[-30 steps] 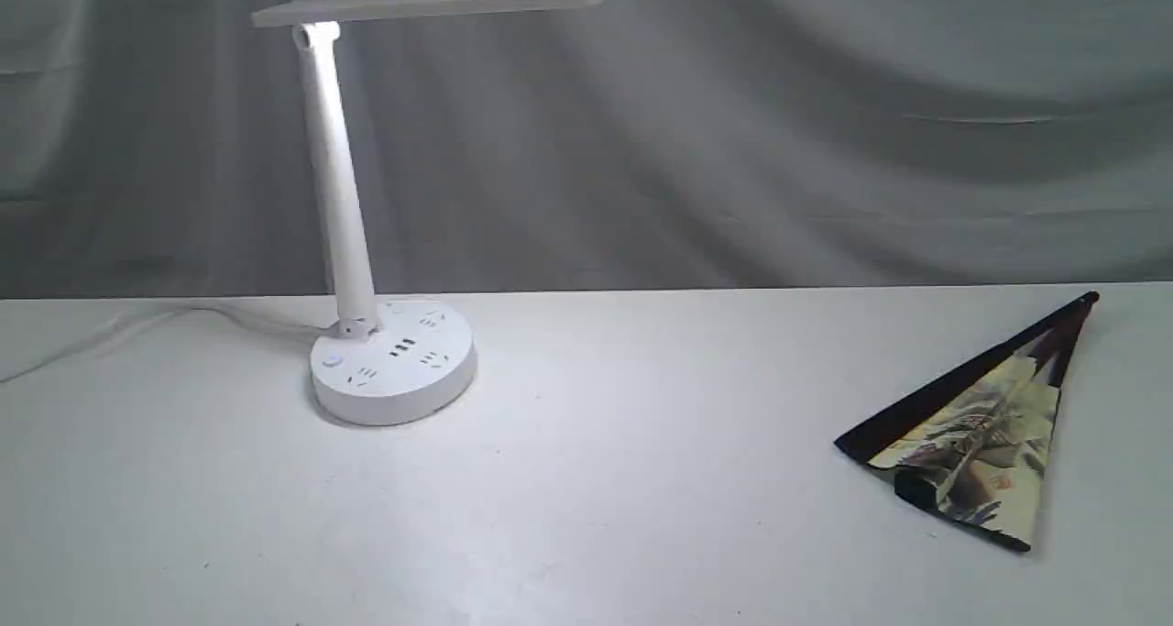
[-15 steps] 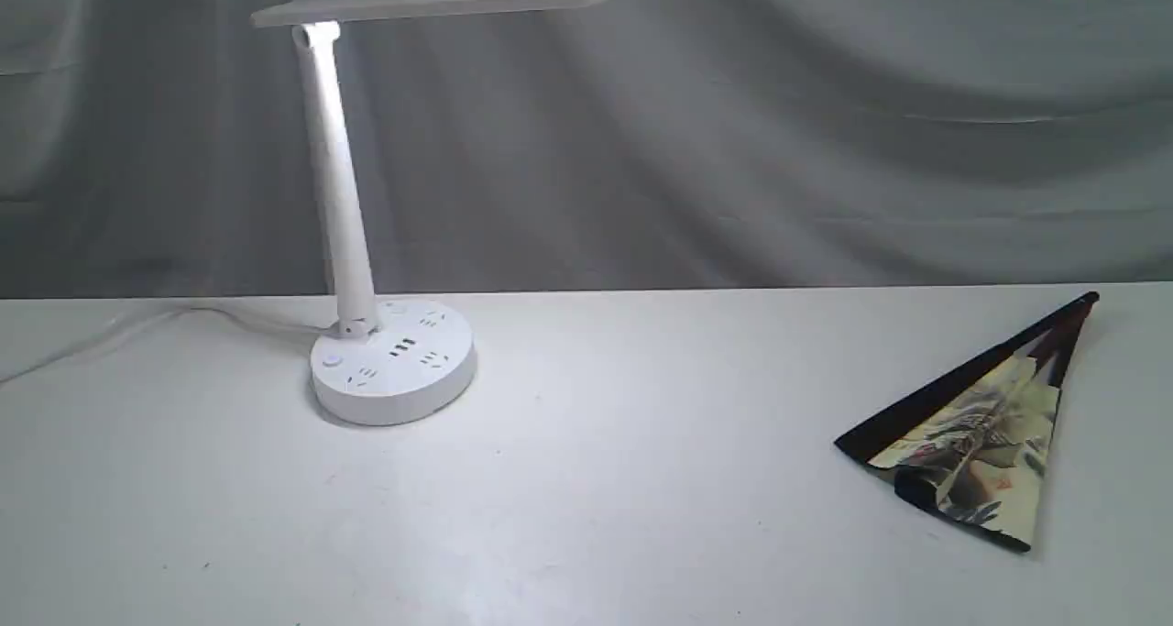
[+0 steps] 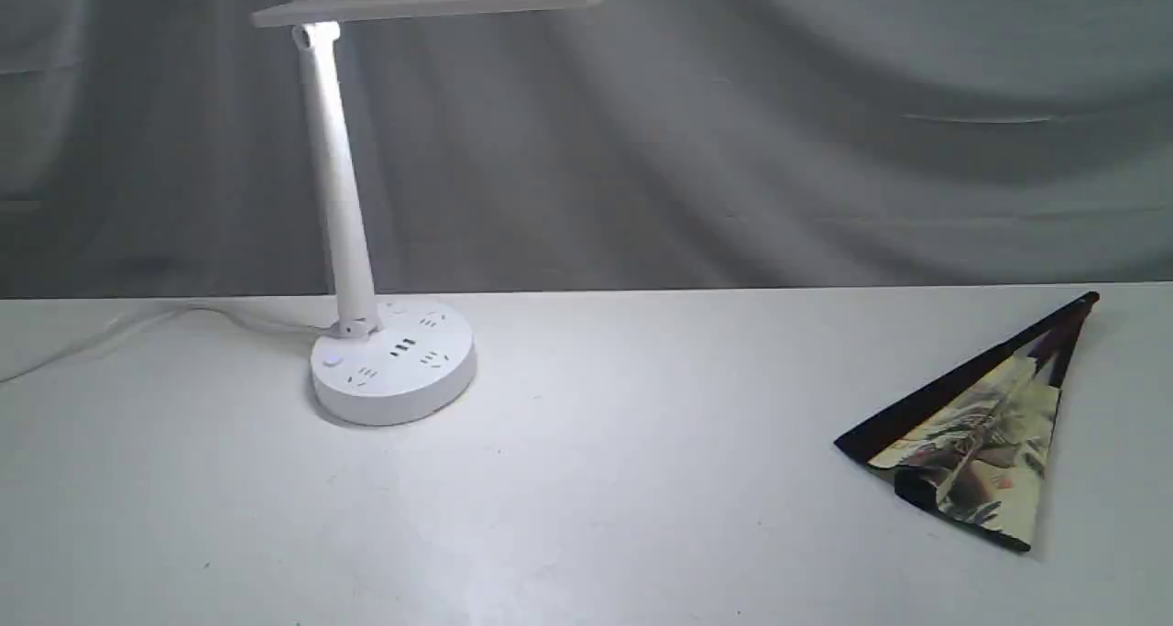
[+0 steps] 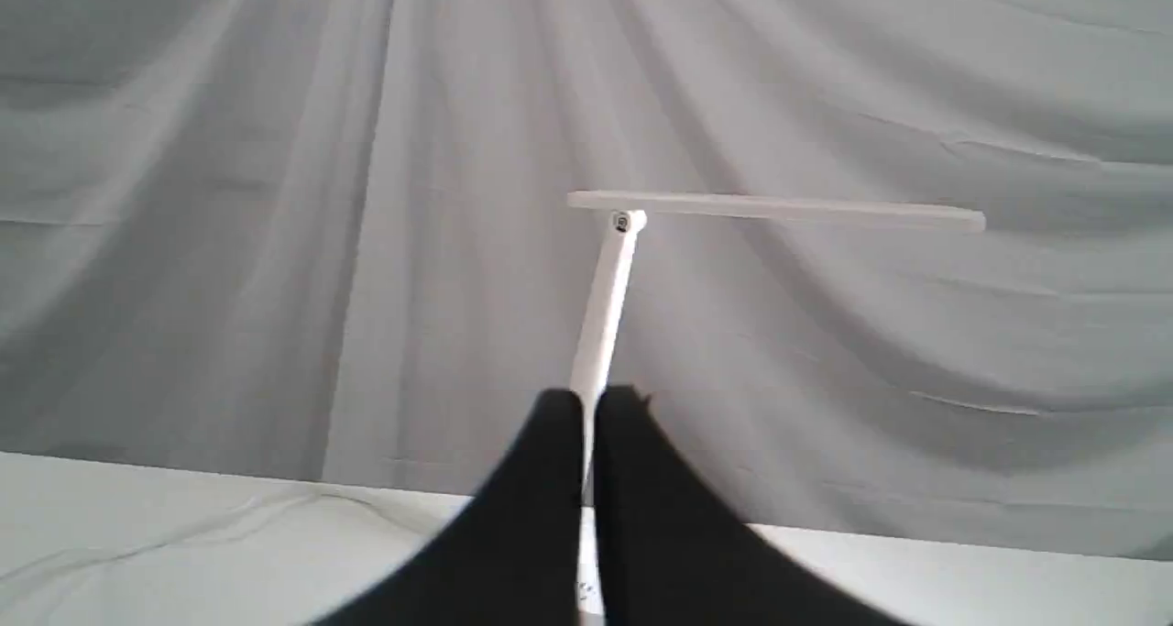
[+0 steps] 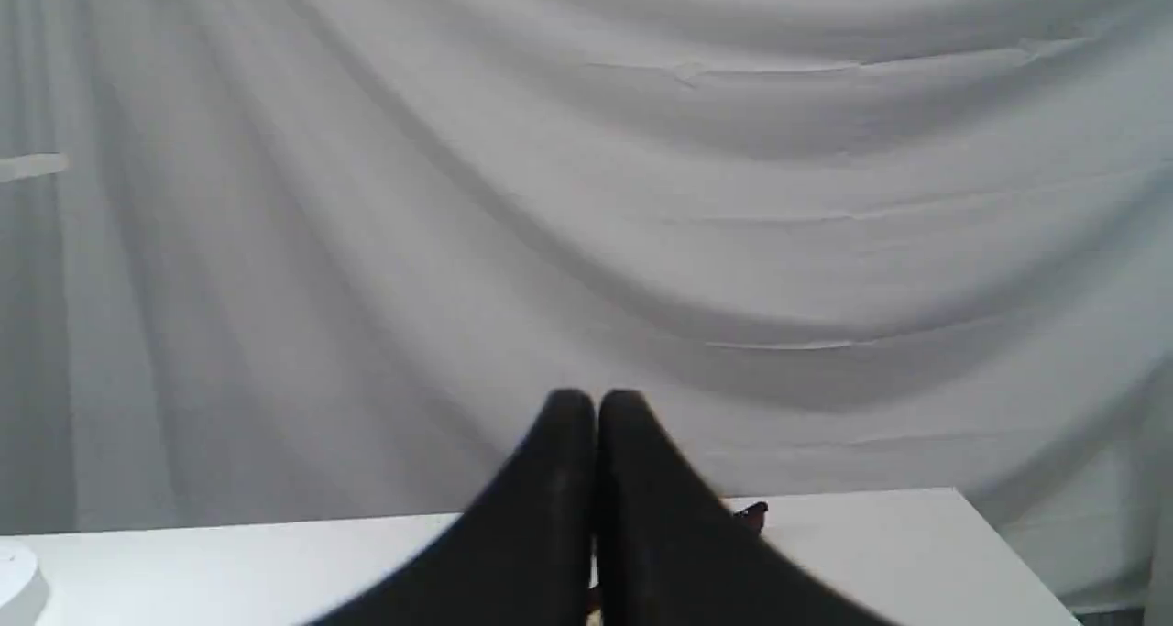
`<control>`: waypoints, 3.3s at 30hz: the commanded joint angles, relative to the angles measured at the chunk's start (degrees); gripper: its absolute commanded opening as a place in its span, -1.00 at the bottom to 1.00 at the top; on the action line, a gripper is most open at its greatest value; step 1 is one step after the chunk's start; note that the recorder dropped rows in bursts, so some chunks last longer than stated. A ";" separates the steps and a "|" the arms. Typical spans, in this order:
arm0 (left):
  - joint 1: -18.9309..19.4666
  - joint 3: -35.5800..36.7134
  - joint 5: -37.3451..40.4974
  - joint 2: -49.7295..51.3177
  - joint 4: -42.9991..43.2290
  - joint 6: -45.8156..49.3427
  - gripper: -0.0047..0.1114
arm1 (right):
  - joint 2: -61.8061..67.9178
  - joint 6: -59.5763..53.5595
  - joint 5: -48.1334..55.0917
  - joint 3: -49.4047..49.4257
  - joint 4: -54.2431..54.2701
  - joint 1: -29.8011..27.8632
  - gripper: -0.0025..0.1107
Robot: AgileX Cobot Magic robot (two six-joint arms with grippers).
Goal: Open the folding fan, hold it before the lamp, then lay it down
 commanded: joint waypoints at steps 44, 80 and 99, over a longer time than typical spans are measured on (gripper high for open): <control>0.13 -8.28 4.60 40.22 -4.21 6.50 -0.36 | 32.49 1.14 9.21 -2.90 11.76 0.10 -0.14; -12.10 -13.10 3.31 72.18 -3.77 9.22 -0.35 | 67.92 -0.61 1.94 -7.66 18.08 -0.01 -0.14; -14.97 -22.19 5.07 89.08 -13.05 19.43 -0.28 | 74.80 -6.85 9.16 -17.14 16.36 -0.01 -0.14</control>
